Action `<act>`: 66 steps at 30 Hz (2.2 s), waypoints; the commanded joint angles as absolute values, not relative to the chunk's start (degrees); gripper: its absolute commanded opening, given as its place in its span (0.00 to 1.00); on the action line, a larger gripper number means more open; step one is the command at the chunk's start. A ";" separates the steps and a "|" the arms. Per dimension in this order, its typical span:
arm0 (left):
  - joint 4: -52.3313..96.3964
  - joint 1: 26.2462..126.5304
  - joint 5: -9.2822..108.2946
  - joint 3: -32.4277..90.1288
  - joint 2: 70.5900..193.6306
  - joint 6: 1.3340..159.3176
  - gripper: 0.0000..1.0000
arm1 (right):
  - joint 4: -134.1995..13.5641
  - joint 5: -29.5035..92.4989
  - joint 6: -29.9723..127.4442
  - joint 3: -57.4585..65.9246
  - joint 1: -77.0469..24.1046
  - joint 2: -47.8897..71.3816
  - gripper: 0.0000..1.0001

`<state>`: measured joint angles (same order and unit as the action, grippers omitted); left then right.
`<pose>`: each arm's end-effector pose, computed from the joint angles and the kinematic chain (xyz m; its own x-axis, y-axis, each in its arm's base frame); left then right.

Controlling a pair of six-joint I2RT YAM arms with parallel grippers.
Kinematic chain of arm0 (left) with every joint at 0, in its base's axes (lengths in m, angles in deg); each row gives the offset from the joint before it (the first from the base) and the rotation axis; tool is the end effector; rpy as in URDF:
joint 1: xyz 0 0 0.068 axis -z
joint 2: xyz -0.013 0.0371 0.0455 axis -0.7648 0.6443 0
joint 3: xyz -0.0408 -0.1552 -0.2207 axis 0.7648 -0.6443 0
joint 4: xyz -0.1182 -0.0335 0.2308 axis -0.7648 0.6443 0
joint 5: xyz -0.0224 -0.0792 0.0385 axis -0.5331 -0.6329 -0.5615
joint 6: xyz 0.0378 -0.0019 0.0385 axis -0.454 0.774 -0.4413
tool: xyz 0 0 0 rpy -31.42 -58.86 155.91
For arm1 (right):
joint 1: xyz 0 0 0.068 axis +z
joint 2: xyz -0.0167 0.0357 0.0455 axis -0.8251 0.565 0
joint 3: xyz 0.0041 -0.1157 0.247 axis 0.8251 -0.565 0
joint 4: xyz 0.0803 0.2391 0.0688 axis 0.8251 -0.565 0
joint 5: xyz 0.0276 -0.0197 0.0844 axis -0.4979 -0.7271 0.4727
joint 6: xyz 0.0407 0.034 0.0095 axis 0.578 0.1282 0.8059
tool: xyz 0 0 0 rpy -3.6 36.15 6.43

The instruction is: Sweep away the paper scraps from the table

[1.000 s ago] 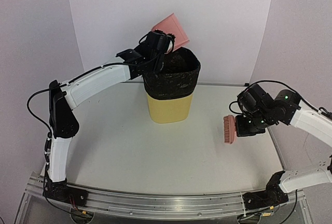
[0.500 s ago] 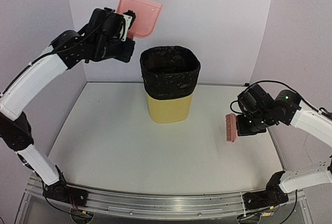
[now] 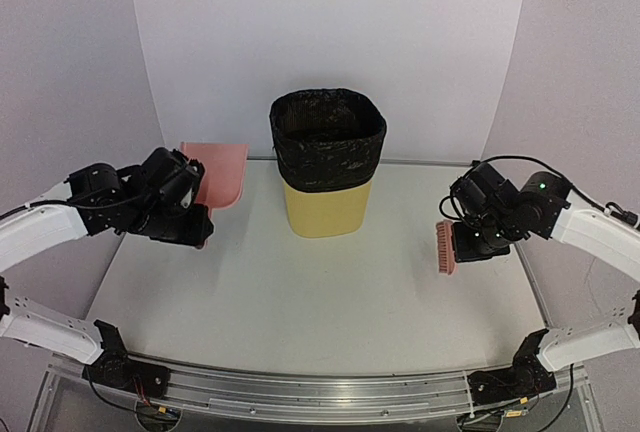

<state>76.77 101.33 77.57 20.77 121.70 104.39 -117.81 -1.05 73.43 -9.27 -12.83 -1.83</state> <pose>0.1454 -0.1630 0.3225 -0.7630 0.0777 -0.6417 0.2039 0.9710 -0.1249 0.1687 0.1358 0.2991 -0.8096 -0.1031 -0.5778 -0.0641 0.9941 -0.0876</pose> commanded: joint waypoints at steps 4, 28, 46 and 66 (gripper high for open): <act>62.54 101.40 64.89 5.88 124.89 110.21 0.08 | -117.33 -2.66 75.33 -9.69 -13.15 -2.86 0.00; 62.48 111.91 49.14 22.62 158.70 115.54 0.04 | -117.29 -0.35 77.39 -11.10 -13.15 -2.02 0.00; 67.84 112.39 51.91 30.95 165.29 113.51 0.43 | -117.13 -0.01 76.89 -11.93 -13.14 -3.38 0.00; 70.18 111.37 74.82 20.44 136.66 119.01 1.00 | -110.67 3.20 48.65 3.21 4.66 10.93 0.00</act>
